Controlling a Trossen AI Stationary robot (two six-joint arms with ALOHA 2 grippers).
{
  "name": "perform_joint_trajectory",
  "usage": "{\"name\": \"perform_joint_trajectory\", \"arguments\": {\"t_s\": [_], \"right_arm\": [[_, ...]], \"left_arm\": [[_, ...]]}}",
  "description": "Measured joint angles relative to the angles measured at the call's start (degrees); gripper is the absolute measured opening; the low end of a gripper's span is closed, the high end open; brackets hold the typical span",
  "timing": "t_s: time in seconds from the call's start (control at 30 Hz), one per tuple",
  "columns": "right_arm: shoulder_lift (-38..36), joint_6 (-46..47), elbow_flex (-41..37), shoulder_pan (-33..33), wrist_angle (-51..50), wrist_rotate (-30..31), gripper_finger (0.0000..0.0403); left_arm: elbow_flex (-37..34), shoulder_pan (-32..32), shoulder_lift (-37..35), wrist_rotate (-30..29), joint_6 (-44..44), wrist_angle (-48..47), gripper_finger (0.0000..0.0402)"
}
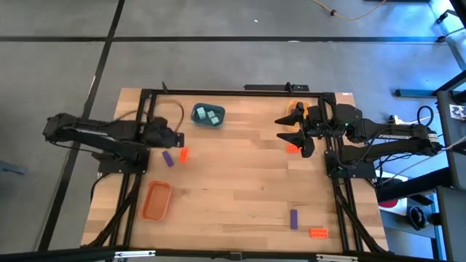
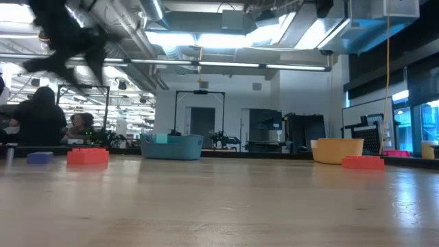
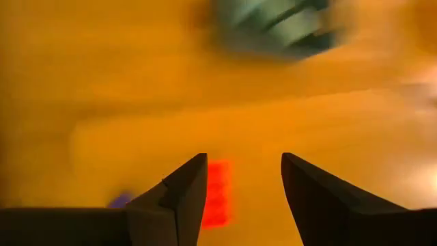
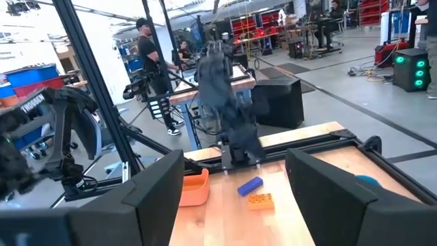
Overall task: Sort & place blocks by color
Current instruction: Put the left purple rectangle block into the yellow bin
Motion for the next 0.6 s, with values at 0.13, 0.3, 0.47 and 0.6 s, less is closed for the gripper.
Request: {"name": "perform_joint_trajectory", "arguments": {"t_s": [0.13,0.3,0.47,0.6], "right_arm": [[0.0,0.02,0.0,0.0,0.2,0.0,0.0259],[0.0,0.0,0.0,0.0,0.25,0.0,0.0259],[0.0,-0.02,0.0,0.0,0.48,0.0,0.0259],[0.0,-0.07,0.0,0.0,0.43,0.0,0.0259]], "left_arm": [[-7.06,-2.2,0.95,3.96,-10.62,3.56,0.0179],[-13.04,-4.51,3.29,5.6,-21.01,5.37,0.0179],[-13.2,-5.51,5.78,7.18,-23.26,4.32,0.0179],[-10.86,-5.99,8.52,7.33,-24.73,0.8,0.0179]]}}
